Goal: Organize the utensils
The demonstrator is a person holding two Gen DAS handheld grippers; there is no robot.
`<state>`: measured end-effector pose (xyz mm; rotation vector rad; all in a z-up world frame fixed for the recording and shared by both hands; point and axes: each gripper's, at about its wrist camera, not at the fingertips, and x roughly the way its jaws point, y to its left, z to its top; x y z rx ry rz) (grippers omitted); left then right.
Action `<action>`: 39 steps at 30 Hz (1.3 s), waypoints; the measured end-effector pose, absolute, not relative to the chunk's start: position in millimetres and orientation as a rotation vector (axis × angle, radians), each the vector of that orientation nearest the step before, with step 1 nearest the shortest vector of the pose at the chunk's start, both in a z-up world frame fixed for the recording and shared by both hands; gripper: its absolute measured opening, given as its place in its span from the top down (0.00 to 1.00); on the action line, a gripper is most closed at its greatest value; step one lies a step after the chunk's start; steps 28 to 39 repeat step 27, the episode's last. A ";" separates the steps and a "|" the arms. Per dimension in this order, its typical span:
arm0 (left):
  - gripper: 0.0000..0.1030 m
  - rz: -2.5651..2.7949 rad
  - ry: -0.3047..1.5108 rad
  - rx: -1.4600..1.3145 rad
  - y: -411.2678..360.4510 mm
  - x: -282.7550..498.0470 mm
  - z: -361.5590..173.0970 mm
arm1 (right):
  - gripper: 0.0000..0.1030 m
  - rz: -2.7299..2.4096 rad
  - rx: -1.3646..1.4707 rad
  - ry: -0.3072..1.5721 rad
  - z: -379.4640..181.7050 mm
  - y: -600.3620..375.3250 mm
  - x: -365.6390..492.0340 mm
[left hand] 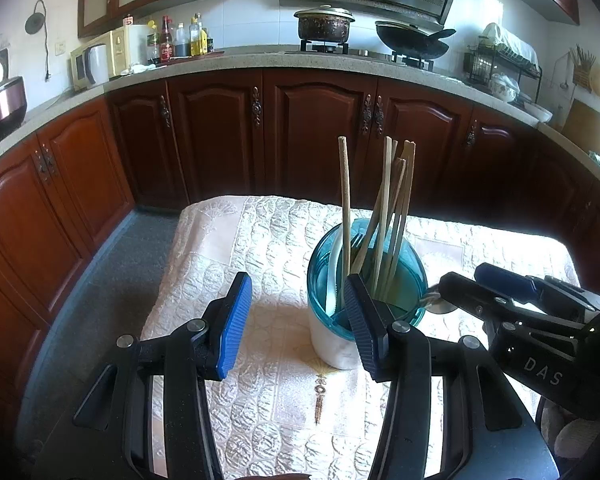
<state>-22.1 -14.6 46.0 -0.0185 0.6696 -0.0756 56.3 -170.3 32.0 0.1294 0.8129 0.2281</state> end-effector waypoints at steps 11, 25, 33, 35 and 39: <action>0.54 -0.081 0.677 -0.021 -15.2 -20.8 45.0 | 0.55 0.233 0.124 0.822 31.1 -168.8 59.4; 0.54 -0.087 0.671 -0.015 -16.5 -17.6 41.9 | 0.54 0.226 0.135 0.820 28.2 -174.4 57.8; 0.54 -0.086 0.672 -0.016 -15.8 -17.4 41.3 | 0.54 0.215 0.143 0.808 28.8 -182.5 56.1; 0.54 -0.086 0.672 -0.016 -15.8 -17.4 41.3 | 0.54 0.215 0.143 0.808 28.8 -182.5 56.1; 0.54 -0.086 0.672 -0.016 -15.8 -17.4 41.3 | 0.54 0.215 0.143 0.808 28.8 -182.5 56.1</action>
